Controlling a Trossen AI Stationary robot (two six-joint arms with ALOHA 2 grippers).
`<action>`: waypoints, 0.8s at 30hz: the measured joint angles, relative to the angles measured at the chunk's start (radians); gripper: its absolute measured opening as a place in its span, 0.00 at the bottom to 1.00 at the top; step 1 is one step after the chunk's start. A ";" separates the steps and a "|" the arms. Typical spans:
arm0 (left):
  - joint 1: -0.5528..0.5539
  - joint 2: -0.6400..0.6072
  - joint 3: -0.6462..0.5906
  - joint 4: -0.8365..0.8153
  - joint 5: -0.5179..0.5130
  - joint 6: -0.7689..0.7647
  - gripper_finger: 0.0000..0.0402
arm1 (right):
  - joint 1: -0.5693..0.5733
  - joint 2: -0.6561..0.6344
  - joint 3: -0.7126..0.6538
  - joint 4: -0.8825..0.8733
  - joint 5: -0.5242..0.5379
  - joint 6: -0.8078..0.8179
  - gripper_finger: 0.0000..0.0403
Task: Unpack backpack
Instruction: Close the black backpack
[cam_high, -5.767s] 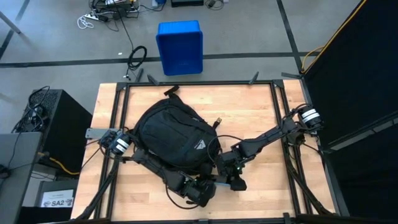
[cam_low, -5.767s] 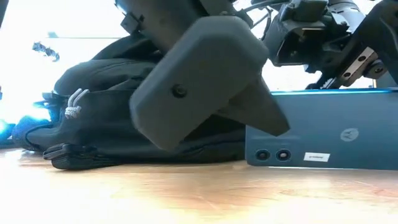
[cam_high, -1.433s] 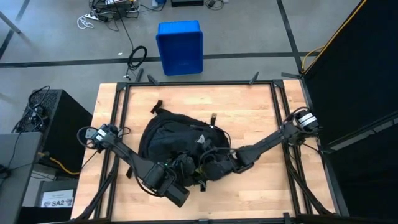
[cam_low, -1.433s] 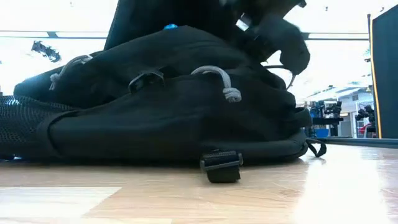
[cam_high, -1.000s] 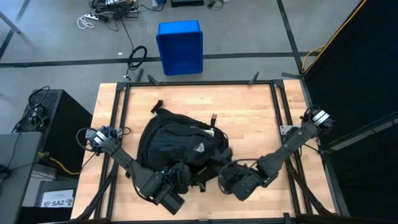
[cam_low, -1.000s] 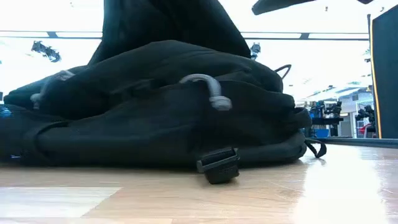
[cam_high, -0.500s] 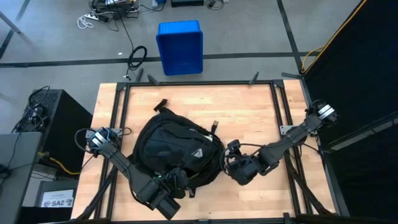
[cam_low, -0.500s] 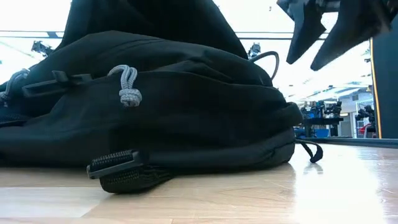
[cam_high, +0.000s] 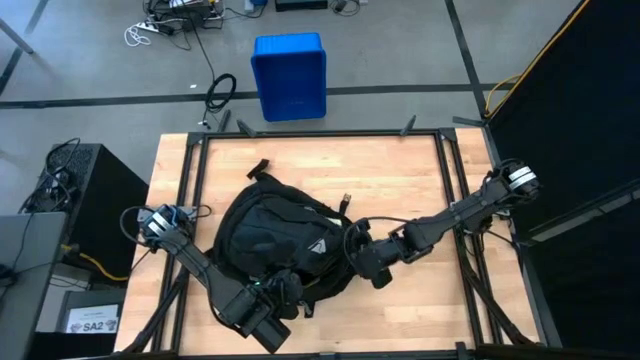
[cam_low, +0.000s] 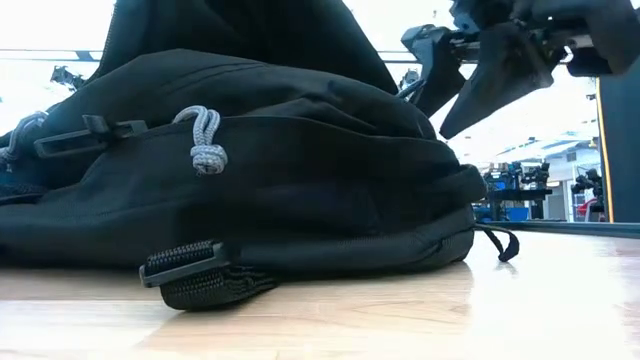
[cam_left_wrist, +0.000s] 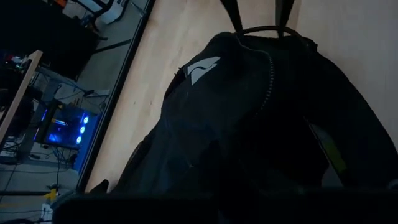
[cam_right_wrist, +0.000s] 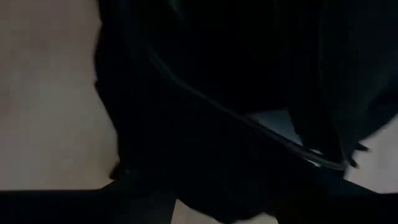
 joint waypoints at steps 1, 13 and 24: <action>0.000 0.000 0.000 0.000 0.001 0.000 0.00 | -0.011 0.004 0.000 0.011 -0.032 -0.003 0.47; 0.002 0.000 0.000 -0.002 0.002 0.001 0.00 | -0.057 0.042 -0.014 -0.006 -0.101 -0.028 0.26; 0.002 -0.002 0.000 -0.049 -0.123 -0.012 0.00 | 0.061 0.036 0.146 -0.220 0.063 -0.025 0.00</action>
